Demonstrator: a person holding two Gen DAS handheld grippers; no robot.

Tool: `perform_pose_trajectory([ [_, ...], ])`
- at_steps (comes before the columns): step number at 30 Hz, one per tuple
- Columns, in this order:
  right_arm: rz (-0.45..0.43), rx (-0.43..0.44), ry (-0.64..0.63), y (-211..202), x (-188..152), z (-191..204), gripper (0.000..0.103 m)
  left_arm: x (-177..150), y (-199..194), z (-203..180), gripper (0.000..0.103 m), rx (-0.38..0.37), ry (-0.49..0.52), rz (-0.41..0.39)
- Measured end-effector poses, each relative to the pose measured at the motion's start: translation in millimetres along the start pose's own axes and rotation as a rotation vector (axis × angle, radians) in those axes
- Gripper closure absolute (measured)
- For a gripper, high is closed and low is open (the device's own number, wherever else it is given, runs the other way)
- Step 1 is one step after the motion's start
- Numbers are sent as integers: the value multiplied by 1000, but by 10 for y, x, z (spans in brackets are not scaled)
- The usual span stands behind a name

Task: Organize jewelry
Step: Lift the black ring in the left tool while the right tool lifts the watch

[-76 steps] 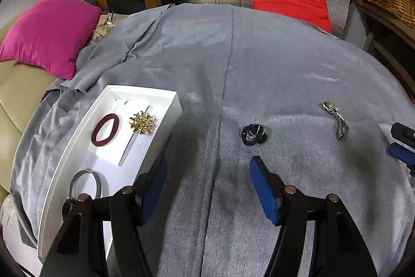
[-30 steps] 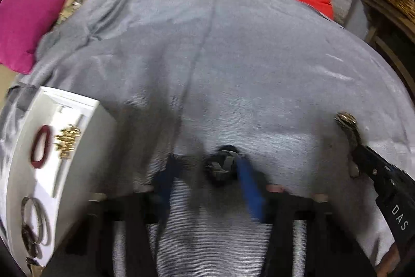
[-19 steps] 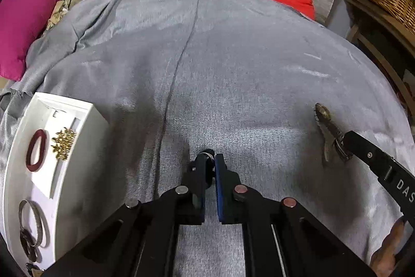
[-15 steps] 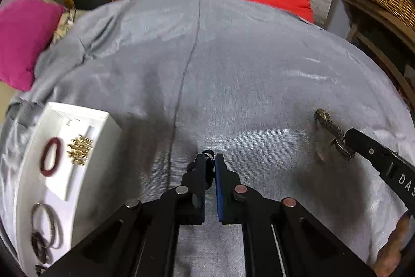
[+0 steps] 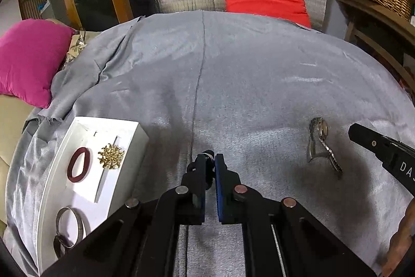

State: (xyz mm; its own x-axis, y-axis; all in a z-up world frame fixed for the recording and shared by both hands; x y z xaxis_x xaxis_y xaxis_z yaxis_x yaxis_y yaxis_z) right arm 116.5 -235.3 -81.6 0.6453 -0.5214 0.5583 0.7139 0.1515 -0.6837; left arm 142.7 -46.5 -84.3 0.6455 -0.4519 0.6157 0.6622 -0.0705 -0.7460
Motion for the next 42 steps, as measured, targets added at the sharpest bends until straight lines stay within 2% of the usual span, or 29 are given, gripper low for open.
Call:
perform_pose_trajectory([
  [4,53,10,60,59,12,-93,100,-37,72,96,95,-5,-39,43],
  [5,69,13,79,80,14,-121,100,-51,106,130,90,-18,-56,56],
  [6,93,13,104,114,18,-167,100,-68,137,175,84,-39,-79,70],
  [8,113,10,127,154,19,-223,100,-109,179,249,50,-51,-117,91],
  [9,113,5,133,164,26,-248,99,-126,189,275,46,-43,-124,96],
  [13,125,21,158,171,39,-300,98,-153,182,325,45,-30,-119,94],
  [14,130,29,165,173,41,-305,95,-165,181,334,44,-37,-123,94],
  [15,135,34,170,176,38,-309,91,-176,182,341,44,-43,-124,96],
  [17,136,40,167,175,30,-303,71,-183,182,350,43,-45,-117,99],
  [19,131,40,159,171,25,-288,64,-205,184,353,43,-54,-110,103],
  [23,178,67,103,220,-41,-191,64,-198,191,308,43,-69,-86,105],
  [28,230,44,11,336,-189,-104,64,-173,181,173,42,-112,-32,96],
  [30,219,31,-51,348,-233,-61,64,-175,193,83,39,-124,4,105],
  [31,216,25,-76,352,-247,-47,66,-183,202,48,38,-127,19,109],
  [36,184,-29,-164,386,-258,-71,91,-231,303,-69,38,-145,50,150],
  [39,184,-11,-129,373,-223,-128,95,-254,370,-143,38,-160,66,170],
  [42,161,-26,-159,346,-235,-92,95,-260,368,-195,38,-147,84,159],
])
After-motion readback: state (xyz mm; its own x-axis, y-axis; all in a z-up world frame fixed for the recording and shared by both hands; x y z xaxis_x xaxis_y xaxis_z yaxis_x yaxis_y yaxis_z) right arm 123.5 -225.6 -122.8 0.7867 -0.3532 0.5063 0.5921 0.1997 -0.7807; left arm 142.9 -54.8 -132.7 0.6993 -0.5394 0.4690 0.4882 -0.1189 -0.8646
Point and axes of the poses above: each gripper's, at about its wrist camera, not at the fingertips, and y roughly the way its jaws point, z to its left, x to its top, the point moved 3 cm from there along y, roughly the way its jaws point, and after that the axes turned 14 degrees about y, right-handed, at the moved point
